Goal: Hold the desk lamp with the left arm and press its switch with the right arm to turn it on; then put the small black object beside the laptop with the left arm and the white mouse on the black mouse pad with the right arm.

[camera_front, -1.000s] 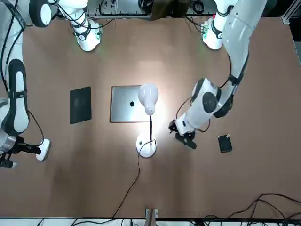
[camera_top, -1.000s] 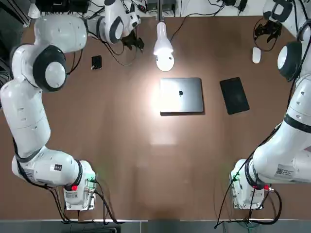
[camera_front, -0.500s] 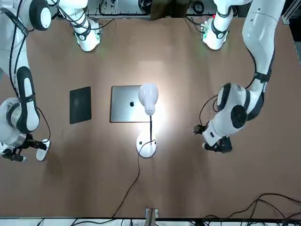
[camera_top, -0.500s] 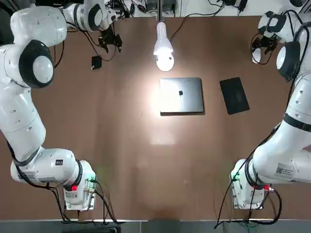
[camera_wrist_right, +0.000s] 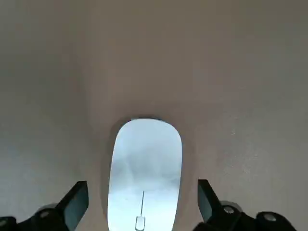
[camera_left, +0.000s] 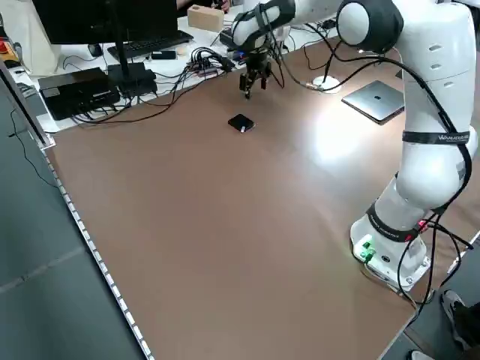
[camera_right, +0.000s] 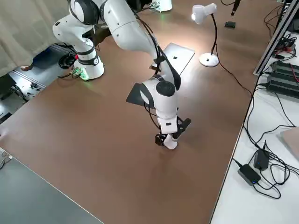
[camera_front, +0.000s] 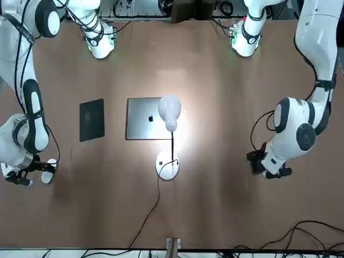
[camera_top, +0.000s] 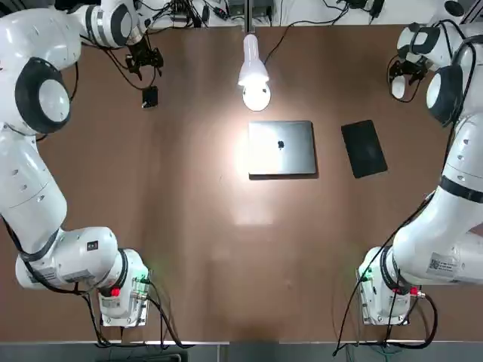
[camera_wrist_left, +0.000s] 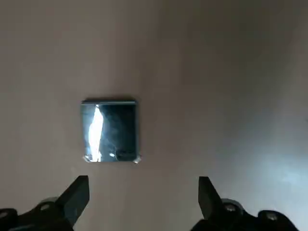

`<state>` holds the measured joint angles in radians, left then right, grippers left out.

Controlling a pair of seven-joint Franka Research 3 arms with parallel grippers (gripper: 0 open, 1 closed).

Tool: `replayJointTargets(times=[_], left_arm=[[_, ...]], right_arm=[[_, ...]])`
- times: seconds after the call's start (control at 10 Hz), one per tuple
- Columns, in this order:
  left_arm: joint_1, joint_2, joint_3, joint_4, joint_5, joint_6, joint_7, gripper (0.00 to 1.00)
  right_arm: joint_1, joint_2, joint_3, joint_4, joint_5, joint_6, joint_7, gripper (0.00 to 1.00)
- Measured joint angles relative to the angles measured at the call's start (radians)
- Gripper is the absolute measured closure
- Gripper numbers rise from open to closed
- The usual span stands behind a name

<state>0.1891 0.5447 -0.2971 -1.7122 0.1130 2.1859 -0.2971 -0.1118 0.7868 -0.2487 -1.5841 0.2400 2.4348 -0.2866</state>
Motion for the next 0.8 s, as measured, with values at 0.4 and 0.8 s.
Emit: replayJointTargets(times=[0.4,0.8], left_arm=[[0.019,0.070,0.003,-0.050,0.002,0.188,-0.001,0.00],[0.013,0.106,0.037,-0.054,0.042,0.226,-0.001,0.00]], right_arm=[[0.000,0.004,0.001,0.000,0.000,0.001,0.000,0.26],[0.006,0.004,0.004,0.002,0.000,0.002,0.000,0.26]])
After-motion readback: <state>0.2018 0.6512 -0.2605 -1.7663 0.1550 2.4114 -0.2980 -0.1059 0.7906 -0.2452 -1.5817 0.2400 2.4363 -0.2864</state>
